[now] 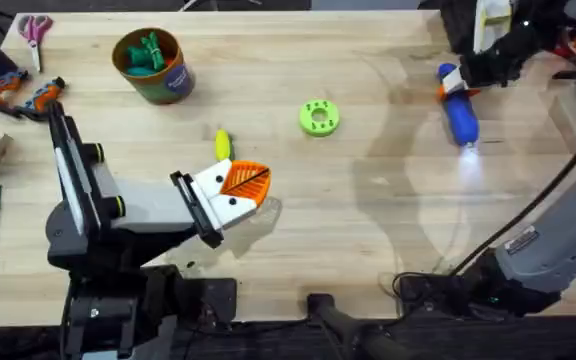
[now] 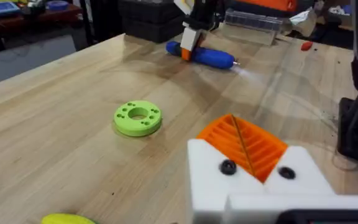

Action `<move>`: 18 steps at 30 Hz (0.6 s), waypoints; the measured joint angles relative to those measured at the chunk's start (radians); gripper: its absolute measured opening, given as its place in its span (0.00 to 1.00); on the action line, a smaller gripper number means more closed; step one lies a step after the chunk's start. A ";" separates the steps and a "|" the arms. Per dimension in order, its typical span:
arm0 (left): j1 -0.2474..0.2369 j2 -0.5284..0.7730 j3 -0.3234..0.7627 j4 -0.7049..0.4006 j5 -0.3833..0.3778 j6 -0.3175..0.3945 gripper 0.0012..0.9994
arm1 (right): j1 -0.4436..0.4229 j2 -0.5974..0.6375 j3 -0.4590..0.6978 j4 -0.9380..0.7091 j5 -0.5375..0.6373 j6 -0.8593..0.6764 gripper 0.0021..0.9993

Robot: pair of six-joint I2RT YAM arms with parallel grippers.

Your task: Pick up the gripper from the table and insert it into the empty holder that is missing its gripper. Then pick up a screw, insert it into the mounting hole, and use the screwdriver to tighten it. Finally, clean up the table by picking up the vegetable and placing it into the bucket.

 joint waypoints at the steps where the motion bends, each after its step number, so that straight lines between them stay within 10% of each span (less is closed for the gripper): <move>1: 0.000 0.000 0.000 0.000 0.000 0.000 0.00 | 0.000 0.000 0.001 0.001 -0.001 0.002 0.03; 11: 0.000 0.000 0.000 0.000 0.000 0.000 0.00 | 0.000 -0.002 0.002 -0.027 0.000 0.013 0.03; 18: 0.000 0.000 0.000 0.000 0.000 0.000 0.00 | 0.004 -0.248 -0.007 -0.241 -0.043 0.057 0.03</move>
